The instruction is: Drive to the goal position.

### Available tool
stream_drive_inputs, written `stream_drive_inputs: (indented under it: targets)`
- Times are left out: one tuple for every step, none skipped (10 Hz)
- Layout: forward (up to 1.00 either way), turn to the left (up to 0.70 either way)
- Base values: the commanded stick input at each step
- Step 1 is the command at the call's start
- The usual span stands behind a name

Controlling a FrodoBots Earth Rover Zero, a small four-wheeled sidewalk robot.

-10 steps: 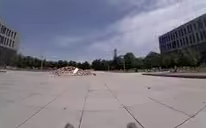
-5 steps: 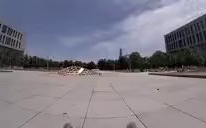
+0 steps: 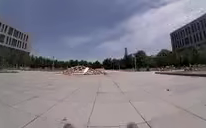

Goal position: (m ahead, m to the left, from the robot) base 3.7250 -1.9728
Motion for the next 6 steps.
stream_drive_inputs:
  targets:
    - [0.45,0.27]
    - [0.45,0.27]
    - [0.45,0.27]
    - [0.45,0.27]
    - [0.45,0.27]
    - [0.45,0.27]
